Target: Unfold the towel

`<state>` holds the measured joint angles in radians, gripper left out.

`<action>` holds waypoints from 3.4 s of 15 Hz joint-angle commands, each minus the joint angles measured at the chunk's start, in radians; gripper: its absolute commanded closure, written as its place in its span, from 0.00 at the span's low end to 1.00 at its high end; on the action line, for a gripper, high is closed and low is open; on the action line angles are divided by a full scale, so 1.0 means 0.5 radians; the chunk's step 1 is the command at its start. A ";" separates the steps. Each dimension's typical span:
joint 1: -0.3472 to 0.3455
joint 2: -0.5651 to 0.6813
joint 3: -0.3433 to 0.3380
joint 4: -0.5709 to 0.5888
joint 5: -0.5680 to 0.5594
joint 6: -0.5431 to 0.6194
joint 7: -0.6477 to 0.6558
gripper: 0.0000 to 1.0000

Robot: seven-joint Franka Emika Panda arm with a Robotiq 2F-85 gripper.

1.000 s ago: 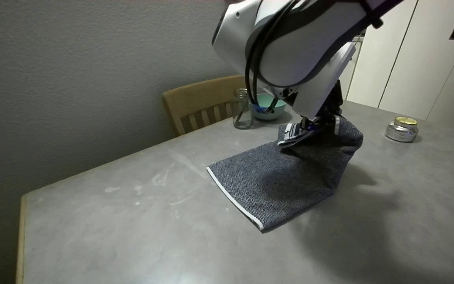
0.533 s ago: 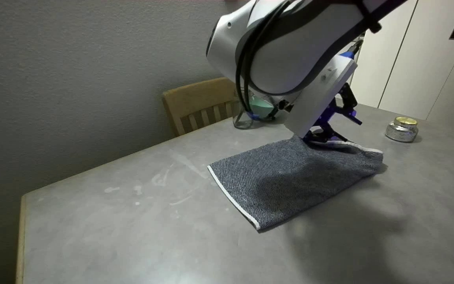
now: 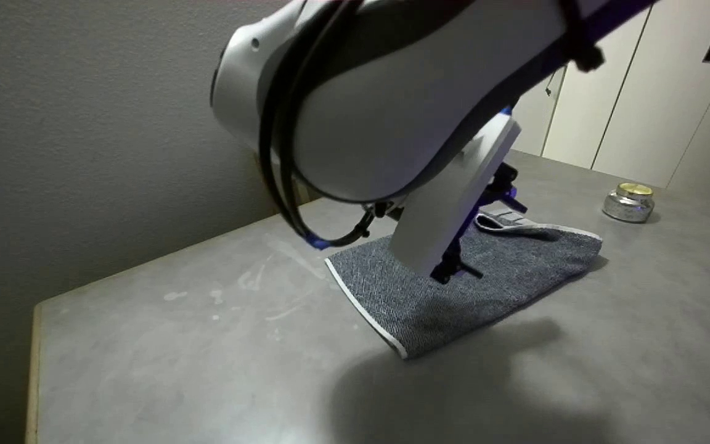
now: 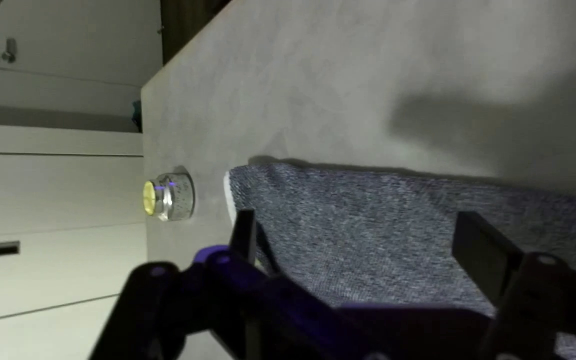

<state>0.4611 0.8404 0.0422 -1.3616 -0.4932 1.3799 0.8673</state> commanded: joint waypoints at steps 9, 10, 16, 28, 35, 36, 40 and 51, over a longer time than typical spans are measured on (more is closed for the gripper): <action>0.033 0.237 -0.005 0.325 0.209 0.016 -0.273 0.00; 0.026 0.210 -0.021 0.298 0.215 0.021 -0.254 0.00; -0.078 -0.045 -0.069 0.007 0.239 0.072 -0.038 0.00; -0.220 -0.022 -0.100 -0.015 0.399 0.182 0.142 0.00; -0.549 -0.118 -0.215 -0.332 0.729 0.548 0.419 0.00; -0.600 -0.125 -0.228 -0.382 0.786 0.612 0.429 0.00; -0.644 -0.038 -0.261 -0.317 0.809 0.616 0.394 0.00; -0.502 0.019 -0.363 -0.172 0.695 0.703 1.135 0.00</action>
<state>0.1879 0.8234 -0.1156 -1.4808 -0.1273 1.7020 1.3299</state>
